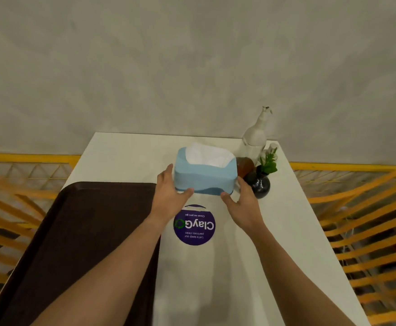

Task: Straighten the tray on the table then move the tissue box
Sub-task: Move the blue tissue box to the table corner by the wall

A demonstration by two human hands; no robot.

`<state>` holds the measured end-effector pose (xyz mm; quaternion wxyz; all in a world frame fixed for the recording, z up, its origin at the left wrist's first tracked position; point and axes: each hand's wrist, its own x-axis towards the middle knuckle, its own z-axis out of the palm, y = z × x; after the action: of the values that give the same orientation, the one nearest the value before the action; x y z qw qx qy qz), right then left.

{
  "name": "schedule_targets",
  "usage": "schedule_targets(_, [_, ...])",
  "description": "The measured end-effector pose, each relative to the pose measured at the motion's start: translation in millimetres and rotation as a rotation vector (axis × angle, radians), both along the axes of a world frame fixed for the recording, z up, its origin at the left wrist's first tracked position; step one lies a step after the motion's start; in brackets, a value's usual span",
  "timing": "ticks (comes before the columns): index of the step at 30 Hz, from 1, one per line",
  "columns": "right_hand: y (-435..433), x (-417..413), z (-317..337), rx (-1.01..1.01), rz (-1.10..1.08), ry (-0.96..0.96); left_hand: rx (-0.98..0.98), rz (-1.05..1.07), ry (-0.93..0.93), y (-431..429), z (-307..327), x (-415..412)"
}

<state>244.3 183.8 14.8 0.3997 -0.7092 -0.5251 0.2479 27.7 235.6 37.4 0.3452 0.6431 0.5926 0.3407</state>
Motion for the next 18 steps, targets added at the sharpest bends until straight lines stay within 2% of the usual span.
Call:
schedule_targets(5, [12.0, 6.1, -15.5, -0.002, 0.038, 0.078, -0.051, 0.007, 0.013, 25.1, -8.9, 8.5])
schedule_targets(10, [20.2, 9.7, -20.7, -0.006, 0.083, 0.215, -0.129, -0.030, -0.051, 44.7, -13.1, 13.9])
schedule_targets(15, [27.2, 11.3, -24.8, 0.002, 0.105, 0.159, -0.133, -0.039, -0.195, 49.9, -18.5, 16.9])
schedule_targets(18, [29.0, 6.1, -26.8, 0.021, 0.051, 0.136, -0.109, -0.016, -0.220, 49.7, -18.4, 20.4])
